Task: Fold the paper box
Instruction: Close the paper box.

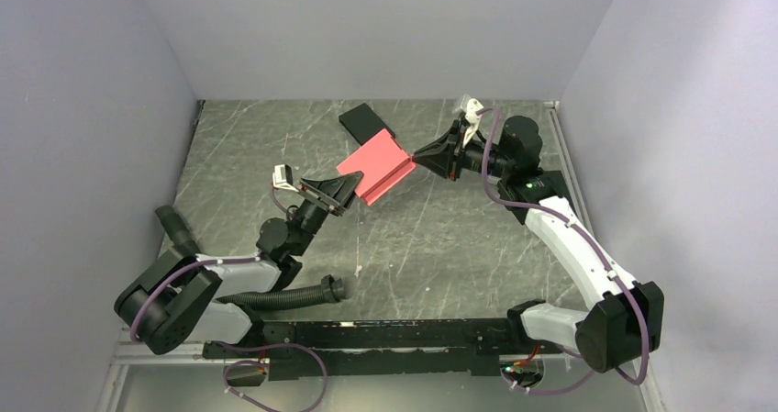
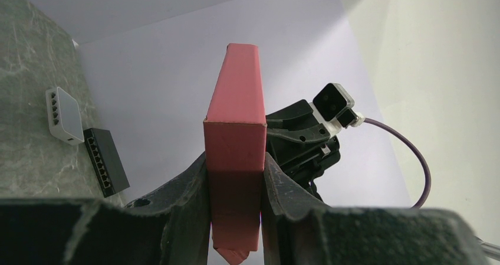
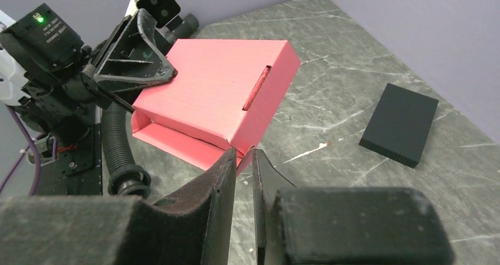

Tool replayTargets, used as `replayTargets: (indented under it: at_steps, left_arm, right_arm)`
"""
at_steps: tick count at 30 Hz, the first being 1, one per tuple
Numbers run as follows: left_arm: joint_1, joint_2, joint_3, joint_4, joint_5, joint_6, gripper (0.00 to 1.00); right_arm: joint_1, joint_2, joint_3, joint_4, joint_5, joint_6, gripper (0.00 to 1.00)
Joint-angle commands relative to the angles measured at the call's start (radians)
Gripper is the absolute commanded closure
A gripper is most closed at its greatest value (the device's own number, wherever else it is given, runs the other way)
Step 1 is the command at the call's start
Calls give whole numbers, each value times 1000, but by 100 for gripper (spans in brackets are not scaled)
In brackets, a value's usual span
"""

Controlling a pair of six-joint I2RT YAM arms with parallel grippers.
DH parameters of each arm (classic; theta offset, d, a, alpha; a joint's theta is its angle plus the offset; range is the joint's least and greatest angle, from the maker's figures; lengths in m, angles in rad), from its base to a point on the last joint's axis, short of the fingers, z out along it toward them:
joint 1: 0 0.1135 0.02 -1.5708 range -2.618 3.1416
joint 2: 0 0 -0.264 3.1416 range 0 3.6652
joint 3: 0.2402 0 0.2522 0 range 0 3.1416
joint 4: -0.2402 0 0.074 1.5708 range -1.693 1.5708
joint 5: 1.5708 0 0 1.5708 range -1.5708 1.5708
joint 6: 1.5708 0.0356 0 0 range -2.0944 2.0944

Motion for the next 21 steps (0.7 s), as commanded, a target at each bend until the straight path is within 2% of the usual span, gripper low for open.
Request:
replayTargets:
  at_steps: [1,5,11,21]
  left_arm:
    - [2,-24,10,38,-6,21,100]
    - [3,-24,14,37,-5,22,100]
    - [3,-26,14,33,-11,23,100]
    - [3,-62,-13,31,-54,37,100]
  right_arm:
    - [10,-13,31,-1,30,13,80]
    - [18,-9,32,-1,32,16,84]
    - [21,-9,36,-10,34,19,100]
    - [23,-14,34,-20,55,30,100]
